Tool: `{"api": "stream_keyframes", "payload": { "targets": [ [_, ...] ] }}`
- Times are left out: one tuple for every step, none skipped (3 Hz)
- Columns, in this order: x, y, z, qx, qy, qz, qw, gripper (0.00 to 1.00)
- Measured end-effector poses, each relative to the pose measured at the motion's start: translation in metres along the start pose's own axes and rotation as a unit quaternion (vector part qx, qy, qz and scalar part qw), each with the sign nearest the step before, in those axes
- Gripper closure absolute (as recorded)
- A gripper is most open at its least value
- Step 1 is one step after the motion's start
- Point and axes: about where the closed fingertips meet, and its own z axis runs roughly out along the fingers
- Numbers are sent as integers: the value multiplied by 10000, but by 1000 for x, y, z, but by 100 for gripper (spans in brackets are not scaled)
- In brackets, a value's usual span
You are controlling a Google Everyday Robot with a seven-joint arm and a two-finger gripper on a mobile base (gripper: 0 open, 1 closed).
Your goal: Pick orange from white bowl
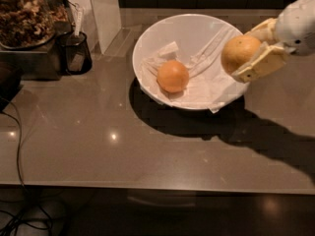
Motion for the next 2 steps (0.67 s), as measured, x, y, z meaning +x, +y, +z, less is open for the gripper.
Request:
{"api": "stream_keyframes", "payload": {
  "targets": [
    [-4,19,-43,398,-224,-59,9989,100],
    [-2,19,-44,402,-210,-34,9990,100]
  ]
}}
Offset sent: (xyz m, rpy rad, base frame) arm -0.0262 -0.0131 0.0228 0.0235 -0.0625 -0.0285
